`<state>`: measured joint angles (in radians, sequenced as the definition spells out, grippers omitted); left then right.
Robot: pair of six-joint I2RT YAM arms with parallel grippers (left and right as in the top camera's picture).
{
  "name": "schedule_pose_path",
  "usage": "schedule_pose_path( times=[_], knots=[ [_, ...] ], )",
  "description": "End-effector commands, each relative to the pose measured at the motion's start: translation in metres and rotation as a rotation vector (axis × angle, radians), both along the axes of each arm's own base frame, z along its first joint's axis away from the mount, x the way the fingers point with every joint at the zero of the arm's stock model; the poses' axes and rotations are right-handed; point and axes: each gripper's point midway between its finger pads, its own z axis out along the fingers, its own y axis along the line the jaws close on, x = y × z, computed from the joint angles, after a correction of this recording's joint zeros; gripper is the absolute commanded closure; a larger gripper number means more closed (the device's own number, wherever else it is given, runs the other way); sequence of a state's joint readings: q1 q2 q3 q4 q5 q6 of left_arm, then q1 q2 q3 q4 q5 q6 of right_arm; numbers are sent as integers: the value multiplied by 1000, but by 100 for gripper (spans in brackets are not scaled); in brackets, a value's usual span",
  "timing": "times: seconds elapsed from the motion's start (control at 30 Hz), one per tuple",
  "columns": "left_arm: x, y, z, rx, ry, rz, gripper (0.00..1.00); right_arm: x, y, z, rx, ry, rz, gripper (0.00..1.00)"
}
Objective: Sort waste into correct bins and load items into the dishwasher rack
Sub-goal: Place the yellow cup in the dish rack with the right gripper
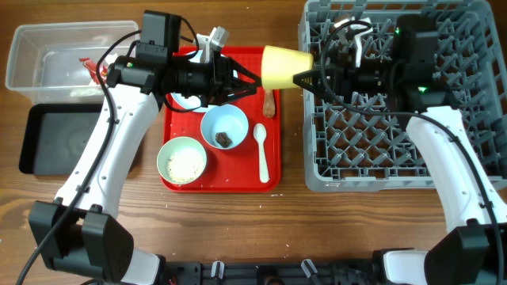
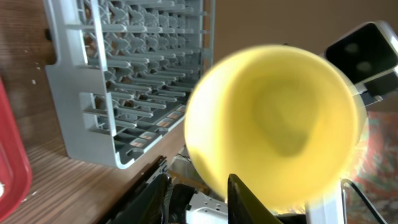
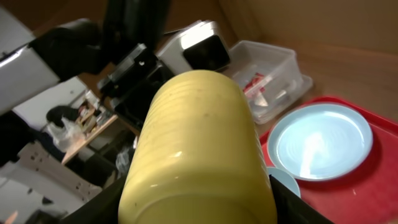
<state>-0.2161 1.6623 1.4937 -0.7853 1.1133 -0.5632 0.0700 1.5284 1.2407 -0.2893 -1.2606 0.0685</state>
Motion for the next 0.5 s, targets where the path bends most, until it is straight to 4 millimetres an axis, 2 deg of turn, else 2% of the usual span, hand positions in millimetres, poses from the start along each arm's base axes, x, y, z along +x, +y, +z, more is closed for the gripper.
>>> schedule_pose_path(
  times=[0.0, 0.1, 0.17, 0.23, 0.3, 0.47],
  knots=[
    [12, 8, -14, 101, -35, 69, 70, 23, -22, -22, -112, 27, -158, 53],
    [36, 30, -40, 297, -77, 211, 68, 32, -49, -57, -287, 161, -353, 52],
    [55, 59, -59, 483, -113, 343, 66, 24, -76, -78, -439, 260, -504, 52],
    [68, 85, -71, 629, -139, 444, 64, -2, -112, -93, -625, 371, -664, 52],
    [73, 98, -76, 697, -149, 490, 63, -22, -133, -99, -735, 427, -737, 52],
    [79, 111, -82, 768, -158, 534, 62, -72, -171, -114, -960, 577, -839, 52]
  ],
)
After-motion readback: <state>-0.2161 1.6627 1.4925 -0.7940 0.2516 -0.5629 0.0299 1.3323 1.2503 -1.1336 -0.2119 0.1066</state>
